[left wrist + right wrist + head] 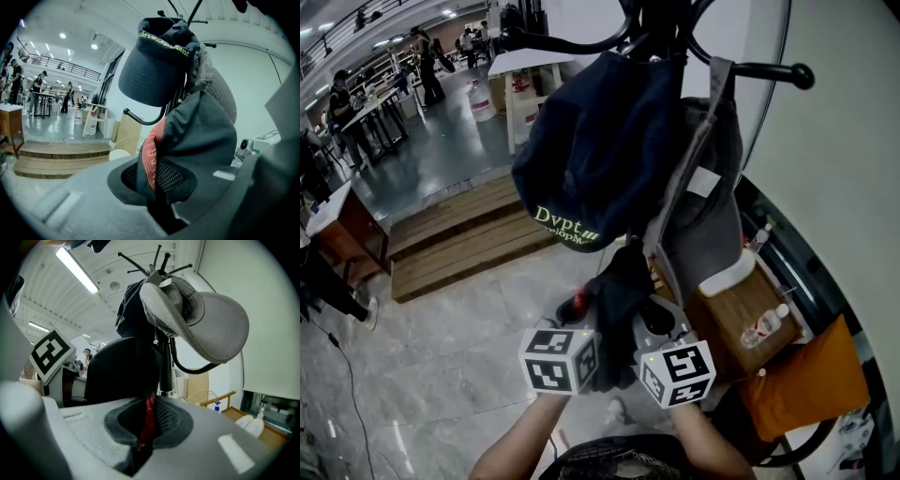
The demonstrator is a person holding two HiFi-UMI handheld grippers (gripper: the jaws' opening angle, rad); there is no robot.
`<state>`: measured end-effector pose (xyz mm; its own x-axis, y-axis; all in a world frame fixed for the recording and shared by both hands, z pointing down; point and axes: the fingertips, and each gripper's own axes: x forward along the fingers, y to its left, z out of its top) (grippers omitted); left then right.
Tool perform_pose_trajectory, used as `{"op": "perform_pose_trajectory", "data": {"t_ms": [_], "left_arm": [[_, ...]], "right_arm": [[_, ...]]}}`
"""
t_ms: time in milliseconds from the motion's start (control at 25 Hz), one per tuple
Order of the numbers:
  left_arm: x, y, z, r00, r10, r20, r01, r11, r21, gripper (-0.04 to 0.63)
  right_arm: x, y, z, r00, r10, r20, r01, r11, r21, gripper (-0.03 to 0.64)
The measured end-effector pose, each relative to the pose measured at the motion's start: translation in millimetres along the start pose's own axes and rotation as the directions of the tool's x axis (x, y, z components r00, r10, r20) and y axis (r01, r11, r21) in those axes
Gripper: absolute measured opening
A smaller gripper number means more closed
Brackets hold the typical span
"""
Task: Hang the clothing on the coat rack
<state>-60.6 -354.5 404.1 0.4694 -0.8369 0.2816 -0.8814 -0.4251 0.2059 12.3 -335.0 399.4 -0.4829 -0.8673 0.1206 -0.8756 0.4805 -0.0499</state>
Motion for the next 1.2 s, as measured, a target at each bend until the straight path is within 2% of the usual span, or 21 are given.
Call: {"op": "perform_pose_trajectory", "data": {"t_ms": [680,1200], "left_arm": [[7.0,3.8,-20.9,0.998,0.013,-0.059,-0.012,1.0,0.015,0.033],[10.9,3.6,-29.5,0.998,0.01,-0.069,-0.007,0.999,0.043,0.034]], "right_arm": [[4.3,-4.0,-26.1,0.998,-0.011,-0.064,0.012,1.0,0.014,0.025],[5.5,-3.5,-36.9,0.997,-0.005,-0.072,0.007,1.0,0.026,0.025]]}}
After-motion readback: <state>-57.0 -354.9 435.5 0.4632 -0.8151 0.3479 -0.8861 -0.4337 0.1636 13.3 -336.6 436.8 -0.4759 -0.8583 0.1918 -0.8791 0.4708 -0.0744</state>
